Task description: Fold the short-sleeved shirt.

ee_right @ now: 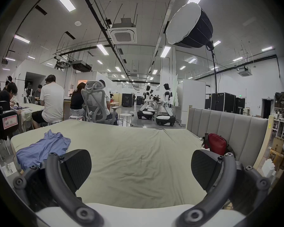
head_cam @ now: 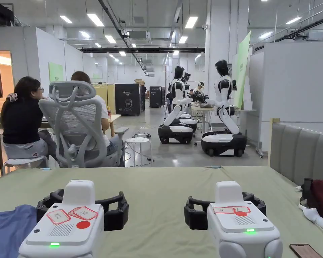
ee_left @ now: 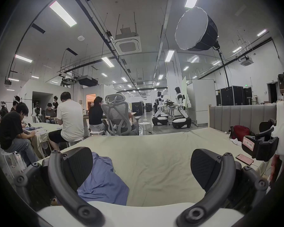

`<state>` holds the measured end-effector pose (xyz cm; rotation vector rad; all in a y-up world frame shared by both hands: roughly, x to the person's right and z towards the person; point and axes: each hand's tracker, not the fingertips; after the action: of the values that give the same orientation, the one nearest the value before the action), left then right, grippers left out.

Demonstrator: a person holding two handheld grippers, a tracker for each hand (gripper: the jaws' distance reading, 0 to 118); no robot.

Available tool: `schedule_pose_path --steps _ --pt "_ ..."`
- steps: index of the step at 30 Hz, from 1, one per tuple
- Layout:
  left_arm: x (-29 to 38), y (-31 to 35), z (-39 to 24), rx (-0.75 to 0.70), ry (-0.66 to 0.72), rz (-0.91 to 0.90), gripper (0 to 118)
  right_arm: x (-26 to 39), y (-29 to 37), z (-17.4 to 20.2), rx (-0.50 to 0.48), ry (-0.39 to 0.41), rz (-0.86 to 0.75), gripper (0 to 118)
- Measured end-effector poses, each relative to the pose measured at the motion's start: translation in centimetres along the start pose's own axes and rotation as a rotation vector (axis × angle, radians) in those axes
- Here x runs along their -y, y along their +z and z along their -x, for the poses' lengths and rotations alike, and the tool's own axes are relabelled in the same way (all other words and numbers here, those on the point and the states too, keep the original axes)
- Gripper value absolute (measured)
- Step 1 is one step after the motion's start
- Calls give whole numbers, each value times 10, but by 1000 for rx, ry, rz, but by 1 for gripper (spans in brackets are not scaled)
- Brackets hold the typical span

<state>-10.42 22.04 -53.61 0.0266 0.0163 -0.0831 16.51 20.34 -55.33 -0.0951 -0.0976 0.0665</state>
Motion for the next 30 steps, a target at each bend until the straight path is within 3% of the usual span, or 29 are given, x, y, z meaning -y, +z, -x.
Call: schedule_pose_path --steps 24,30 --pt "3 5 2 -6 0 -10 118 -2 5 -1 -3 -24 -24 118" --pt "4 5 2 -5 0 -8 118 -2 7 3 12 39 -31 118"
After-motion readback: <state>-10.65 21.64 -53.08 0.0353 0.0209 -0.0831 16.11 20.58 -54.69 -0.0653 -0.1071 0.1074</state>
